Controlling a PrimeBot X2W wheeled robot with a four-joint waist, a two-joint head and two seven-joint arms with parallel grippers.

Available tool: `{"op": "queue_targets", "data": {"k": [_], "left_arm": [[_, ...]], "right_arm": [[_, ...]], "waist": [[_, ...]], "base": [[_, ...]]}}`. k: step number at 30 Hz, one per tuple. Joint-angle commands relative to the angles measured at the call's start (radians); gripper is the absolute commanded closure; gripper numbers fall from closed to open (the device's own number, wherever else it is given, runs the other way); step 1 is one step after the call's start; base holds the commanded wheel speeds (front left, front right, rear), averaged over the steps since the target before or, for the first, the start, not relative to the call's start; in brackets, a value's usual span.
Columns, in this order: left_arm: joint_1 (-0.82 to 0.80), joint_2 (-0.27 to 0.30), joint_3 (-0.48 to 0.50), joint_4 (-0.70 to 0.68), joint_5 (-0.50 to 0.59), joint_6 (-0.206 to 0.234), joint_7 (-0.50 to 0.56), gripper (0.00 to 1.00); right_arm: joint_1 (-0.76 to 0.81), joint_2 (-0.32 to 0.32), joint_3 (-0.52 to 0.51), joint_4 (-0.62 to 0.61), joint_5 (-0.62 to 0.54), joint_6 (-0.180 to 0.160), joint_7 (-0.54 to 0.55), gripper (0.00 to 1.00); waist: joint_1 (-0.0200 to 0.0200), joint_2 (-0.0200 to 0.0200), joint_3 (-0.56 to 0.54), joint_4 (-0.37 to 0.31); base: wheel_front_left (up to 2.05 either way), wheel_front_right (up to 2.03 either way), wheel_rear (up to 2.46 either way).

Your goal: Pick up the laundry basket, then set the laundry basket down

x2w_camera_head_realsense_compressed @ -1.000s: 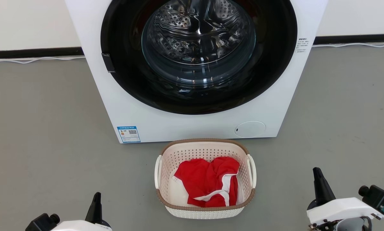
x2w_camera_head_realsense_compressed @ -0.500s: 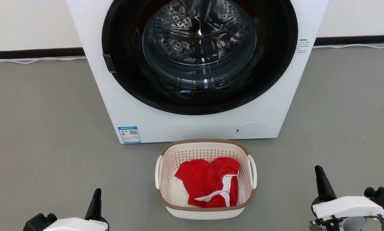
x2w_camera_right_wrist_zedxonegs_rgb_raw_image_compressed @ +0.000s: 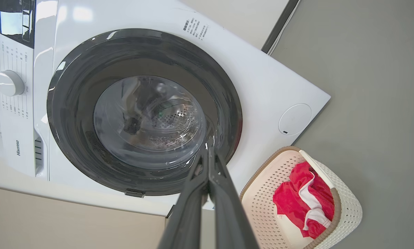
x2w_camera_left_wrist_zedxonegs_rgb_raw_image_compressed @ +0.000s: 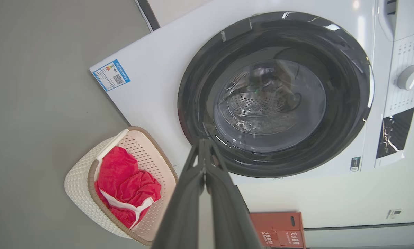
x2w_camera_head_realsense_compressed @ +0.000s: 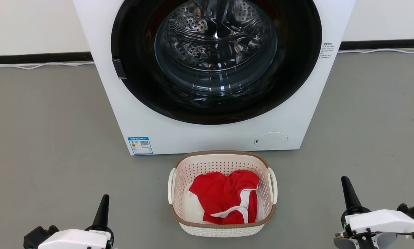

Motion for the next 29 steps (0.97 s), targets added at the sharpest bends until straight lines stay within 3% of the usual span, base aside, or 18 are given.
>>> {"op": "queue_targets", "data": {"k": [1,29], "left_arm": [[-0.05,0.011,0.024,-0.035,-0.033,-0.012,0.008,1.0],[-0.073,0.017,0.037,-0.086,-0.325,-0.035,0.091,1.0]], "right_arm": [[-0.028,-0.007,0.01,-0.036,0.042,0.006,0.012,1.0],[-0.029,-0.008,-0.003,-0.087,0.423,0.007,0.093,1.0]], "waist": [[0.0,0.0,0.0,0.0],[0.0,0.0,-0.006,0.006]], "base": [[0.0,0.0,0.0],[0.0,0.0,0.0]]}}
